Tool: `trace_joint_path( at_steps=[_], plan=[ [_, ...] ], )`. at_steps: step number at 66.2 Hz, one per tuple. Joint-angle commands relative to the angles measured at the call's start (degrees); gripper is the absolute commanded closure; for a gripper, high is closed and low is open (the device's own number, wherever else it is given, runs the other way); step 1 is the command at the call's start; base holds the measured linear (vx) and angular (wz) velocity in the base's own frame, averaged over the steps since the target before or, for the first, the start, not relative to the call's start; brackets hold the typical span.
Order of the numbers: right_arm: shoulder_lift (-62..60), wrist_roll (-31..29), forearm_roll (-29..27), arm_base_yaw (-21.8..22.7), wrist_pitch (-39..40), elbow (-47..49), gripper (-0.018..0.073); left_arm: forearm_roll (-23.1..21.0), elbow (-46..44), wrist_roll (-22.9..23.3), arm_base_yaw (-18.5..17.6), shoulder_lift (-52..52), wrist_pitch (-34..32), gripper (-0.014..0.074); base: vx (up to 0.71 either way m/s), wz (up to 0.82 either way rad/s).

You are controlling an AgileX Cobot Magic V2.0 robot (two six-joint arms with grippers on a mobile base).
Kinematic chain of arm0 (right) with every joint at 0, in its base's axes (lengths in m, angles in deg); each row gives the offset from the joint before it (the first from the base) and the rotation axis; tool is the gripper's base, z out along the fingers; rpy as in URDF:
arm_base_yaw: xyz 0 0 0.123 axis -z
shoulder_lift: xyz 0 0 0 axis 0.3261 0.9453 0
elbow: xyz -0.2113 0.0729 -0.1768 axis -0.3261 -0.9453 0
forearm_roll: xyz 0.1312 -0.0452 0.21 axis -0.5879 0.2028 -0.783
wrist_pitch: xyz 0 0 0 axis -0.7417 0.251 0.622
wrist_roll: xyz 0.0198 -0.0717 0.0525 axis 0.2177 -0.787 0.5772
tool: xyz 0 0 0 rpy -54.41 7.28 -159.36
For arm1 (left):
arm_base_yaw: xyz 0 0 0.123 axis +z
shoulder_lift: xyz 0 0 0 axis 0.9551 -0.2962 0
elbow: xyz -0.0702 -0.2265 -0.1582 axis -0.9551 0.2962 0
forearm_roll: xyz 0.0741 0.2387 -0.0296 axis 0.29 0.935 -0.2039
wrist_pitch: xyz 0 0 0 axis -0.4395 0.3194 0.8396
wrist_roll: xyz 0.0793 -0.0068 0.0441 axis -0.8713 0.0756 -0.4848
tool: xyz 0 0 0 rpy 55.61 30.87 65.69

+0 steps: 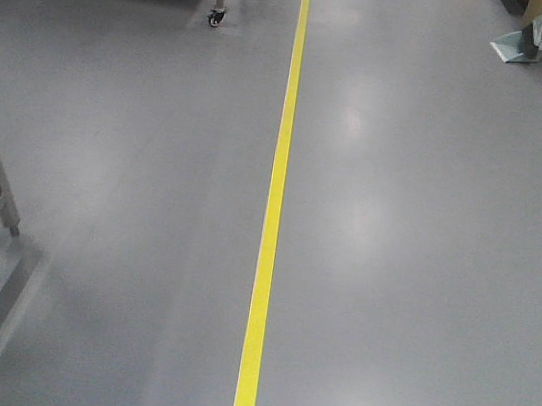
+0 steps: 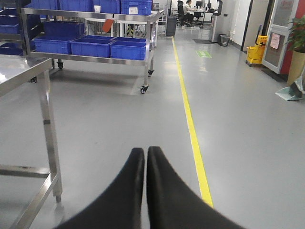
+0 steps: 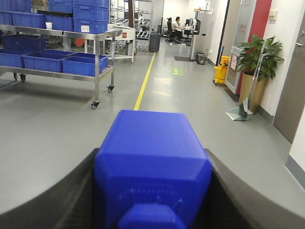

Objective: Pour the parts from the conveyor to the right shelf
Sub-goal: 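Drive into the aisle between shelves of blue bins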

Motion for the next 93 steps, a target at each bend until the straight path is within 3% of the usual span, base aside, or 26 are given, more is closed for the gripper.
trace_joint_path(
  at_steps=[1, 48, 93],
  plan=[
    [1.2, -0.4, 0.4, 0.3, 4.6, 1.5, 0.0564, 0.0, -1.5, 0.2, -0.3, -0.8, -4.0, 0.0603, 0.83, 0.03],
    [1.2, -0.4, 0.4, 0.3, 4.6, 1.5, 0.0564, 0.0, -1.5, 0.2, -0.3, -0.8, -4.0, 0.0603, 0.86, 0.07],
    [1.2, -0.4, 0.4, 0.3, 4.6, 1.5, 0.0564, 0.0, -1.5, 0.2, -0.3, -0.8, -3.9, 0.0603, 0.8, 0.4]
  ],
)
